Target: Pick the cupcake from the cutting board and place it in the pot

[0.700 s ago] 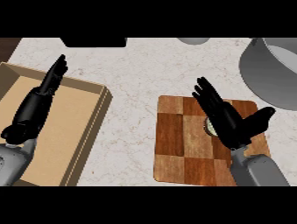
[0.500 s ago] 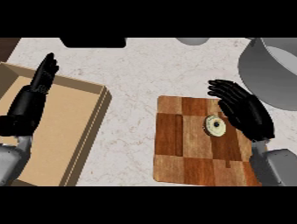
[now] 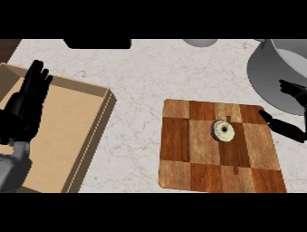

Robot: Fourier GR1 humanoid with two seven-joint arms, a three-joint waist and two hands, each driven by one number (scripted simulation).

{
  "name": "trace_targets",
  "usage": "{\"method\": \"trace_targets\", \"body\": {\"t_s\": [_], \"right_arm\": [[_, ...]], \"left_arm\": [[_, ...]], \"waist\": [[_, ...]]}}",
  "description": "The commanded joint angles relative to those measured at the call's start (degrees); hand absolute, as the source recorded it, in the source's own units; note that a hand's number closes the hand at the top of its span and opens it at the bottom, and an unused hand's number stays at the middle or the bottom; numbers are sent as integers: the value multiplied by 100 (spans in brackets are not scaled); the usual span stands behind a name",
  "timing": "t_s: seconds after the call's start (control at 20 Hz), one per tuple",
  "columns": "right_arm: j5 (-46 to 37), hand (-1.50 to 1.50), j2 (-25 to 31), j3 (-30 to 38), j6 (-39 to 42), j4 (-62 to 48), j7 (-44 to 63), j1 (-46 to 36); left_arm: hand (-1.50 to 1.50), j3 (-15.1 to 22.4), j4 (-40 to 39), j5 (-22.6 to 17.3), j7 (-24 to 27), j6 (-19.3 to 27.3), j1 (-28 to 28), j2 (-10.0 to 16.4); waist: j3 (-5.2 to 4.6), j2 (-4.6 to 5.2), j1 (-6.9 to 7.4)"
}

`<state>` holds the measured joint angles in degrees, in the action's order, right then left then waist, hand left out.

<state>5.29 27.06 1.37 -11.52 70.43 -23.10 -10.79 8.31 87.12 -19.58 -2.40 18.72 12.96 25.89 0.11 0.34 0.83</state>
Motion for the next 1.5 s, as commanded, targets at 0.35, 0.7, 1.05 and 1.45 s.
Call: {"method": "trace_targets", "body": {"t_s": [0.35,0.7,1.05,1.45], "right_arm": [[-437,-150,808,-280,877,1121,675,209],[-1140,-150,1558,-1320,1987,1547,2452,-188],[-1680,-150,910,-2375,2542,1842,4301,-847],[-1963,-150,325,-2085,2865,1973,4691,-606]], "left_arm": [[0,-151,639,255,-750,368,-183,-135],[0,-212,514,195,-697,140,-92,-103],[0,-257,396,218,-637,10,-108,-218],[0,-518,1399,335,-960,-153,-898,-238]], "waist": [[-22,-72,-105],[-27,-57,-55],[-18,-37,-21],[-10,-51,-16]]}}
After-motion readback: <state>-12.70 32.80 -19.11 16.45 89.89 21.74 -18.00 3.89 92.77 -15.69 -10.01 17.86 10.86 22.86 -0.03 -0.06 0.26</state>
